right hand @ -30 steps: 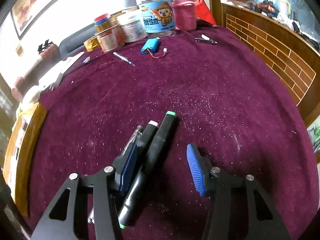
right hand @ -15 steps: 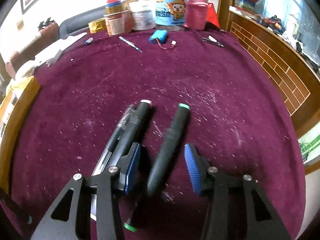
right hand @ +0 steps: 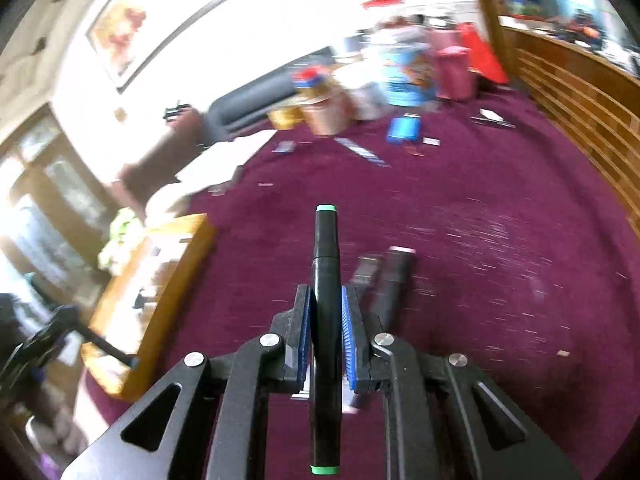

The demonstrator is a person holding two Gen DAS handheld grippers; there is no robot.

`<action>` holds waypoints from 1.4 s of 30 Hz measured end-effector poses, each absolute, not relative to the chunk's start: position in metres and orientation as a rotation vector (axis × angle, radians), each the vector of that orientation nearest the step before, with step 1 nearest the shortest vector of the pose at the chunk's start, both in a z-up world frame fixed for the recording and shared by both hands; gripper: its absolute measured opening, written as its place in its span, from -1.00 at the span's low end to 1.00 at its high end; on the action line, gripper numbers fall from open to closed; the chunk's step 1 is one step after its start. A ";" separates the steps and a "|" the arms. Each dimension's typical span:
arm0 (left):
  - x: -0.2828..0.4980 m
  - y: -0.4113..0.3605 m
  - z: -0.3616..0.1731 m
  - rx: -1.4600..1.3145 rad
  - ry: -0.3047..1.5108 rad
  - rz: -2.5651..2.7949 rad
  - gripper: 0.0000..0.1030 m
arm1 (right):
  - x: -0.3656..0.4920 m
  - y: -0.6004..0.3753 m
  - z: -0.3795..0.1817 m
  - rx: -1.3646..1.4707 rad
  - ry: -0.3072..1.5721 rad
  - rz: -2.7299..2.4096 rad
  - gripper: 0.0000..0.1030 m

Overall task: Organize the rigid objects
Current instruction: 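Lower both markers into the white tray and open both grippers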

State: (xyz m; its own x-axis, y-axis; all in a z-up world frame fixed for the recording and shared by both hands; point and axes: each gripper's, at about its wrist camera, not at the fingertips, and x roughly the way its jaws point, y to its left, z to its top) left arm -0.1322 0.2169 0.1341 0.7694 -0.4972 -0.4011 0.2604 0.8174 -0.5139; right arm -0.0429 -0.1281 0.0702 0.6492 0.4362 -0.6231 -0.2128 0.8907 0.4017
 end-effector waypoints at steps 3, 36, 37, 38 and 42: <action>-0.140 0.258 0.140 -0.454 0.554 -0.336 -0.76 | -0.038 -0.090 0.083 0.298 0.789 0.493 -0.75; -0.091 0.401 0.075 -0.498 0.757 0.014 -0.11 | 0.064 0.263 0.022 0.239 1.204 0.782 -0.74; -0.102 0.405 0.078 -0.512 0.729 0.018 -0.03 | 0.066 0.263 0.021 0.241 1.209 0.771 -0.74; -0.115 0.409 0.081 -0.534 0.702 0.026 -0.01 | 0.069 0.265 0.019 0.248 1.214 0.759 -0.74; -0.157 0.426 0.082 -0.628 0.627 0.043 0.03 | 0.076 0.267 0.011 0.327 1.253 0.732 -0.74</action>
State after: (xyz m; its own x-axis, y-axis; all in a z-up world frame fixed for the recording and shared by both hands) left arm -0.1575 0.4256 0.0822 0.8151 -0.1471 -0.5603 -0.2214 0.8146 -0.5361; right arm 0.0762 0.2672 0.0108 0.1272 0.6601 -0.7403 -0.3202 0.7337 0.5992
